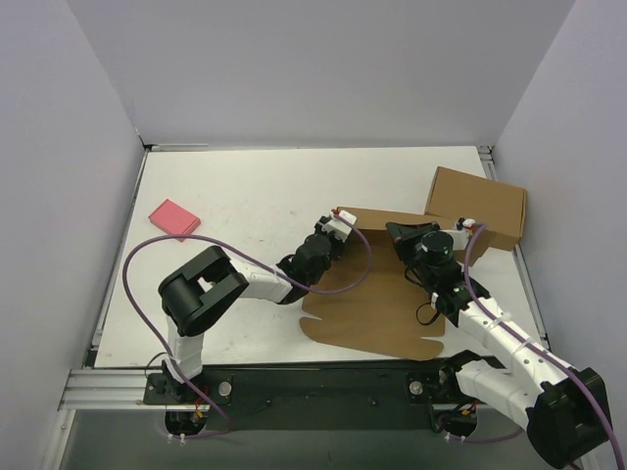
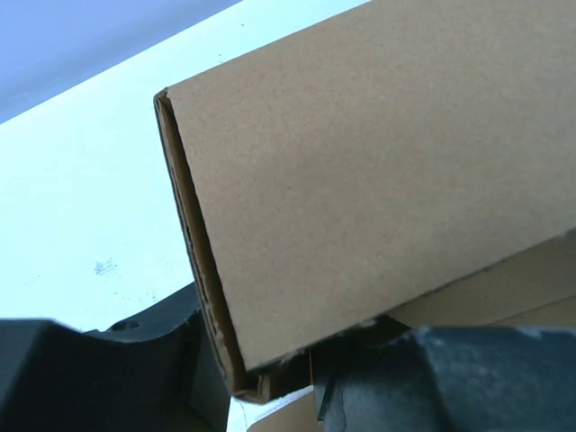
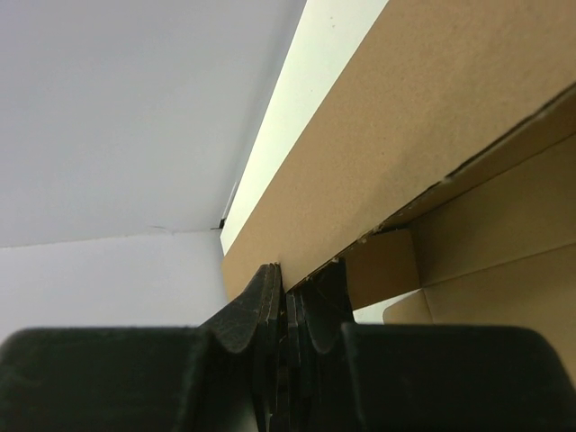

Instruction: Fold the paper box

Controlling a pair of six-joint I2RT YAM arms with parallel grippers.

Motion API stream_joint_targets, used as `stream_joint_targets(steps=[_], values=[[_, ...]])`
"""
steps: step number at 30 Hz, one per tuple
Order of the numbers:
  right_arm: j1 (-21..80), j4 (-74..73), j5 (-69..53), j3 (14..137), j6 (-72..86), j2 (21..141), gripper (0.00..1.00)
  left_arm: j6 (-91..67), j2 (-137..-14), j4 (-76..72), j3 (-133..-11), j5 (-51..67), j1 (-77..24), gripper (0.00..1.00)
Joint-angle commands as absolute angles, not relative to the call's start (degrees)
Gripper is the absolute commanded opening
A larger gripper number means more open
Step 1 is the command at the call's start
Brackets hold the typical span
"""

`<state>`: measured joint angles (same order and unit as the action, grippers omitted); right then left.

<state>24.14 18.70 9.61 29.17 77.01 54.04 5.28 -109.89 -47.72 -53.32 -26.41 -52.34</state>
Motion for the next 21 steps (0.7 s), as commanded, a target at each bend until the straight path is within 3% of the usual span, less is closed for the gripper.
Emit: stream_joint_targets(steps=[1,10,13,14,16,17,21], values=[[24.7,10.7,12.3,29.3,75.7,54.2,0.0,8.5,-111.7,-49.8,-55.4,-37.9,-50.9,0.41],[25.1,10.1,12.8,30.4,73.2,54.1,0.0,10.0,-110.7,-47.2,-54.9,-35.5,-50.7,0.17],[25.1,7.6,12.3,32.2,68.2,52.6,0.16,8.1,-107.1,-41.1,-54.0,-28.6,-49.0,0.14],[25.1,6.9,11.8,32.6,66.6,52.0,0.33,6.5,-106.1,-37.0,-53.6,-26.0,-48.3,0.13],[25.1,2.7,11.3,35.1,62.2,50.2,0.47,5.4,-102.8,-32.2,-52.2,-20.1,-46.2,0.09],[25.0,1.4,11.0,36.1,60.7,49.6,0.58,4.1,-101.8,-30.4,-51.8,-18.2,-45.5,0.09],[25.1,-3.1,4.1,40.9,51.3,46.0,0.72,2.4,-98.0,-18.2,-53.4,-7.5,-41.3,0.08]])
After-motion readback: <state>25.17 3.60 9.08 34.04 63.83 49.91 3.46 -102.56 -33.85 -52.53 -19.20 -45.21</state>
